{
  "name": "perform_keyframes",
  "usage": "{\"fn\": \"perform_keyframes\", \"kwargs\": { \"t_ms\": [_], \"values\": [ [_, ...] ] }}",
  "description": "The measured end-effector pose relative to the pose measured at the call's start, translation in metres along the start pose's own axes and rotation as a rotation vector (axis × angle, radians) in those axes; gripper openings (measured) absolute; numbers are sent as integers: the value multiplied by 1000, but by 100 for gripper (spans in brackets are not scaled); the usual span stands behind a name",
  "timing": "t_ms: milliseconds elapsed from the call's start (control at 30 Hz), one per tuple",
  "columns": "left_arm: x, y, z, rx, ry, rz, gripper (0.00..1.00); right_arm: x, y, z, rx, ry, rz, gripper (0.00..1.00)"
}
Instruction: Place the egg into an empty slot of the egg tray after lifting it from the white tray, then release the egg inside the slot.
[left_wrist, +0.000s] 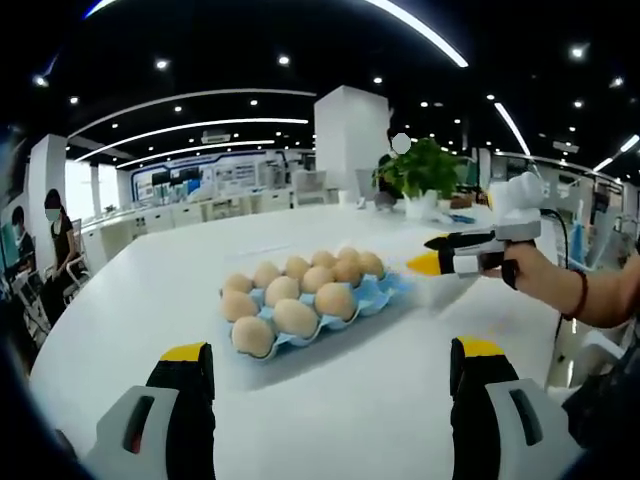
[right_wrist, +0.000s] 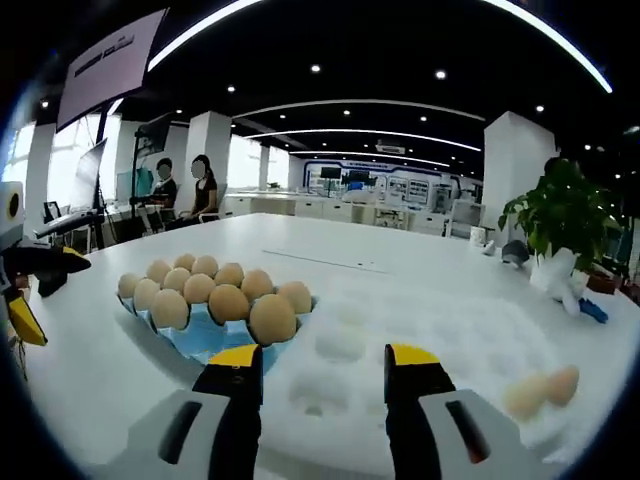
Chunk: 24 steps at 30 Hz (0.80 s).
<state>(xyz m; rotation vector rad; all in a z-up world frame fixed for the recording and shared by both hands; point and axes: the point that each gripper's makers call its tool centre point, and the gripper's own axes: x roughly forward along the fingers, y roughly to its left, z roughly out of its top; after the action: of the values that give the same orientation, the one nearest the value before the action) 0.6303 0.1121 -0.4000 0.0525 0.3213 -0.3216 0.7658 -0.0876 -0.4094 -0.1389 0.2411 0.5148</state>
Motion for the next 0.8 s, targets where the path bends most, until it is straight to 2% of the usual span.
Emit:
{"fn": "perform_keyframes", "kwargs": {
  "t_ms": [167, 333, 800],
  "values": [
    [1, -1, 1, -5, -4, 2, 100, -5, -12, -3, -2, 3, -21, 51],
    [0, -1, 2, -4, -8, 4, 100, -11, -23, -6, 49, 14, -27, 51],
    [3, -2, 0, -8, 0, 20, 100, -21, -56, -9, 23, -6, -96, 50]
  ]
}}
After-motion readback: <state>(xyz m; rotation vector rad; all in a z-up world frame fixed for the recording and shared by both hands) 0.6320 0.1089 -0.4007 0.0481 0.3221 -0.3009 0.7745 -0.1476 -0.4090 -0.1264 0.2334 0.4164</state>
